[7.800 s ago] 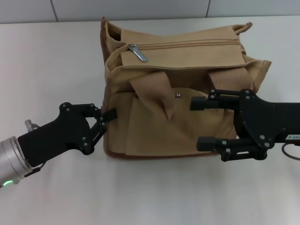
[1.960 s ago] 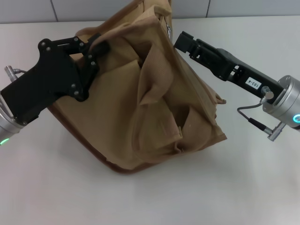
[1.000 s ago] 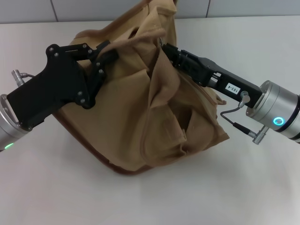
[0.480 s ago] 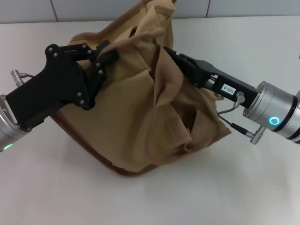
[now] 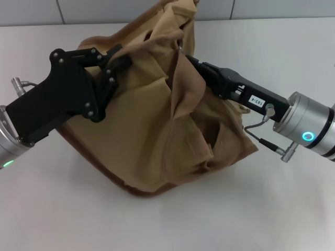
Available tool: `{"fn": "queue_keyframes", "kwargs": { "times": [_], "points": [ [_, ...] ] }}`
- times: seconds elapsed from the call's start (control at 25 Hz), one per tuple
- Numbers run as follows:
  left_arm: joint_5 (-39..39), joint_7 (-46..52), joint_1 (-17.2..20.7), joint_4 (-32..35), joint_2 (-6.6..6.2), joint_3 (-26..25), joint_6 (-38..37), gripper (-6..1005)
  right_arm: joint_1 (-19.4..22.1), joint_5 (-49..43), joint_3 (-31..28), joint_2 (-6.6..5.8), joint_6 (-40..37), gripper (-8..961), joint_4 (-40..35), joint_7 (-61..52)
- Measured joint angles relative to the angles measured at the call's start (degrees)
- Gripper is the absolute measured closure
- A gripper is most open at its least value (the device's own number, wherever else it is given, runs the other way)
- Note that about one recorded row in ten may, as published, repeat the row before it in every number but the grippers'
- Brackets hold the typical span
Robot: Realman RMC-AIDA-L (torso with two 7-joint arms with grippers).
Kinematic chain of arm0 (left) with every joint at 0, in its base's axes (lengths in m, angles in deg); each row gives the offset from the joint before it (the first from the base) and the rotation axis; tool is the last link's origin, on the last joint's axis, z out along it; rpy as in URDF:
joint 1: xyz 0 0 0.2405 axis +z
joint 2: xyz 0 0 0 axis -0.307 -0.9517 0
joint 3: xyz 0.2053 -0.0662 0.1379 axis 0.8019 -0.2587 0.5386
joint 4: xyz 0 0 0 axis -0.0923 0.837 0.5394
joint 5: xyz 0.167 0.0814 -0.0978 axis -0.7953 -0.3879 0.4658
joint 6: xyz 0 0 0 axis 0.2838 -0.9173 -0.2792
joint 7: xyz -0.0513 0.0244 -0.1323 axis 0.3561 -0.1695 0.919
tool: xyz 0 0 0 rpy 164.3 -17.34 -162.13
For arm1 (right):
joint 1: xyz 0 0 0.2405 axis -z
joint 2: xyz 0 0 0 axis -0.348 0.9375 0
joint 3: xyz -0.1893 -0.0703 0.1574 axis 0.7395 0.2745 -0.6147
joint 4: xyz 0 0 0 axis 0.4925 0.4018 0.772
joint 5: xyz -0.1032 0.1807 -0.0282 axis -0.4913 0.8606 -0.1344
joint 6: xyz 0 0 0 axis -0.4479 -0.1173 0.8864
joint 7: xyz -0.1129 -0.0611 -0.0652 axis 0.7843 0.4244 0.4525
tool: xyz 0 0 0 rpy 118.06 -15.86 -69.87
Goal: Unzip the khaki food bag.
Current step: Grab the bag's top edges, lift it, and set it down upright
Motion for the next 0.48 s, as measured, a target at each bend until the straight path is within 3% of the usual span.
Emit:
{"fn": "queue_keyframes", "kwargs": {
  "times": [0.48],
  "points": [
    [2.8, 0.3, 1.0, 0.0, -0.20, -0.4, 0.0, 940, 1.9, 0.0, 0.0, -0.26, -3.0, 945, -1.6, 0.8]
  ]
}}
